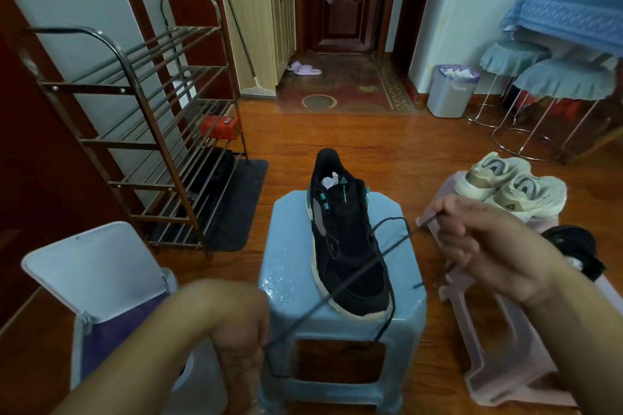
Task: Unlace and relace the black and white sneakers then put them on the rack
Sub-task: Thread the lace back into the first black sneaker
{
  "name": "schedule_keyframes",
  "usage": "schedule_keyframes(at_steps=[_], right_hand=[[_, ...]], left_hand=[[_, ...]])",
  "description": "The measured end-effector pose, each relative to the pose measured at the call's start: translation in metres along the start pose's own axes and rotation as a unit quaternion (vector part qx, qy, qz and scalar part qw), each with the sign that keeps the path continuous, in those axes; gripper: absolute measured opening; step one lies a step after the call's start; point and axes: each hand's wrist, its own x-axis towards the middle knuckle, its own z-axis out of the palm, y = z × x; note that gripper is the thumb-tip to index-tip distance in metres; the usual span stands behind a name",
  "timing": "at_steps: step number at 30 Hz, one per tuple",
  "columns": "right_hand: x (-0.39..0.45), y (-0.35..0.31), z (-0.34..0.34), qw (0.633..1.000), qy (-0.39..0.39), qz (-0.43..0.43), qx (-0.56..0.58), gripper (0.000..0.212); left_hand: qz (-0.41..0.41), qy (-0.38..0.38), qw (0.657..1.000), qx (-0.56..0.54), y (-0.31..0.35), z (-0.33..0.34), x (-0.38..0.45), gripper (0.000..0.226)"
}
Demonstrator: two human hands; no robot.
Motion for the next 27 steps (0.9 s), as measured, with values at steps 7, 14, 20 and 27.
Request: schedule_keyframes(at_steps=[7,14,20,27], right_hand=[[0.011,0.02,0.032,0.953,-0.192,0.07,0.223,0.054],[0.025,0.054,0.063,0.946,-0.016,0.11,0.303,0.039],[0.019,0.051,0.071,0.922,-0.006,0.154,0.354,0.037],[0.015,0.059,0.077,0.945,0.002,0.22,0.242,0.037]], left_hand=[[0.166,0.207,0.949,-0.171,0.027,-0.015,-0.009,0.033],[0.257,0.588,0.763,-0.072,0.05,-0.012,0.013,0.078],[0.308,0.665,0.669,0.126,0.06,-0.01,0.025,0.032],[0.347,0.642,0.672,0.127,0.062,-0.009,0.026,0.019]])
